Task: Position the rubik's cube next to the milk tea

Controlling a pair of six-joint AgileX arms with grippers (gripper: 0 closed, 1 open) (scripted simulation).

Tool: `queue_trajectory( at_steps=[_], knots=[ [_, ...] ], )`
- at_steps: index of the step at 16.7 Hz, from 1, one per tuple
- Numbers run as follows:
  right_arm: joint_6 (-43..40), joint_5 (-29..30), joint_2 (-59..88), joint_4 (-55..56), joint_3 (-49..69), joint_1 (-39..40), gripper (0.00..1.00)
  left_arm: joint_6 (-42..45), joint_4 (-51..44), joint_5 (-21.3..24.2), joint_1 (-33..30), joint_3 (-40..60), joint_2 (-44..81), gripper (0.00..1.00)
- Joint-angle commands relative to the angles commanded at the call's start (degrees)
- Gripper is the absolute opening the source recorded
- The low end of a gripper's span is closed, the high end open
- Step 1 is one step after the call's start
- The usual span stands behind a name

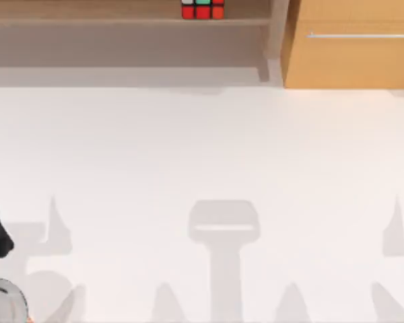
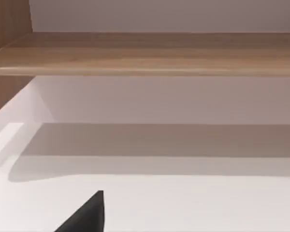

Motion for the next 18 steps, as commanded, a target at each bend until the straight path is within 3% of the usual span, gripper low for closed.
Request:
queue_trajectory(
  at_steps=[4, 8, 18],
  knots=[
    [0.00, 0.00, 0.00, 0.00, 0.00, 0.00, 1.00, 0.02, 0.91, -0.61, -0.66, 1.25, 1.74, 1.00],
    [0.00, 0.00, 0.00, 0.00, 0.00, 0.00, 1.00, 0.11, 6.11, -4.16, -4.44, 8.22, 12.54, 1.00],
    [0.00, 0.00, 0.00, 0.00, 0.00, 0.00, 1.00, 0.52, 29.81, -20.28, -21.80, 39.90, 68.12, 1.00]
  ],
)
